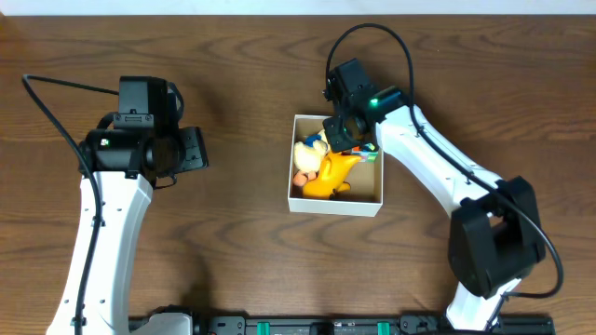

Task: Pack container
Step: 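Lower the orange toy into the box and open the right gripper, then withdraw the right gripper and move it to the dark round toy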

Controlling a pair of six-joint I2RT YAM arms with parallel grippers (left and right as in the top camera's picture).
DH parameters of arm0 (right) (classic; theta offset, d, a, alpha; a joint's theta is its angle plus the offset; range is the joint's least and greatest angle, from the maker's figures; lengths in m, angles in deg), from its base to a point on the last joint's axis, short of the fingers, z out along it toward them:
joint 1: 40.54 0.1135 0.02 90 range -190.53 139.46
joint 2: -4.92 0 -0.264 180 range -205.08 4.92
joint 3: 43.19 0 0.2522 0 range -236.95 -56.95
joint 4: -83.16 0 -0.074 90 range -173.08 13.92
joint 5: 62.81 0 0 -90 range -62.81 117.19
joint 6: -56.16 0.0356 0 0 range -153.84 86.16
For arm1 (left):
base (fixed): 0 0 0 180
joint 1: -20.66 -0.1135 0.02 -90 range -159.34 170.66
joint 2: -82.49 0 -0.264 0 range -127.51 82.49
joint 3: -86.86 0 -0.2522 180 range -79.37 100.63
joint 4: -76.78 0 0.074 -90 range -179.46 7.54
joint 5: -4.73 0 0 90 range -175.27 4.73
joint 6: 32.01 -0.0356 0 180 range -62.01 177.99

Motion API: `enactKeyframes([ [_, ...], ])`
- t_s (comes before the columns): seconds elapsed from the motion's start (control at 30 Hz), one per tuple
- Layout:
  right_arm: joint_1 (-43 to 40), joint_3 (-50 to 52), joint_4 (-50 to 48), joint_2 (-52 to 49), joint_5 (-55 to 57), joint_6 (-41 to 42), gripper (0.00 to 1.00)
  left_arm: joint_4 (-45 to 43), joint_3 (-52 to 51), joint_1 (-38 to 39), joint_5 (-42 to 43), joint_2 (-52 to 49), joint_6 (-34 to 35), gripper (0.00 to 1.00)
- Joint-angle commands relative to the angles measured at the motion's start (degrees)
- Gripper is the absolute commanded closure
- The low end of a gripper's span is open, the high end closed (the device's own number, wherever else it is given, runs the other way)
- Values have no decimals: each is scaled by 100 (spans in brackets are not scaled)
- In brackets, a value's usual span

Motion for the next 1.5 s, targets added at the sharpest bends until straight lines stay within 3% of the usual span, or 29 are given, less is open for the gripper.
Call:
enactKeyframes([
  [0.0,70,55,-13,-317,-179,-4,99,33,105,-9,-72,0,-55,39],
  [0.3,79,55,15,-966,-195,0,99,33,105,-9,-72,0,-55,39],
  [0.6,59,52,44,-866,-79,-2,99,35,105,-9,-72,0,-55,39],
  [1.1,-17,31,125,621,498,-2,95,31,105,-9,-72,0,-55,39],
  [1.27,-234,31,356,1099,745,302,89,33,105,-9,-72,0,-55,39],
  [1.3,-317,31,468,1204,973,584,82,33,105,-9,-72,0,-55,39],
  [1.37,-544,31,774,1384,1401,1257,56,33,105,-9,-72,0,-55,39],
  [1.43,-863,31,1123,1541,1491,1764,56,33,105,-9,-72,0,-55,39],
  [1.47,-1078,33,1331,1611,1482,2020,48,35,105,-9,-72,0,-55,39],
])
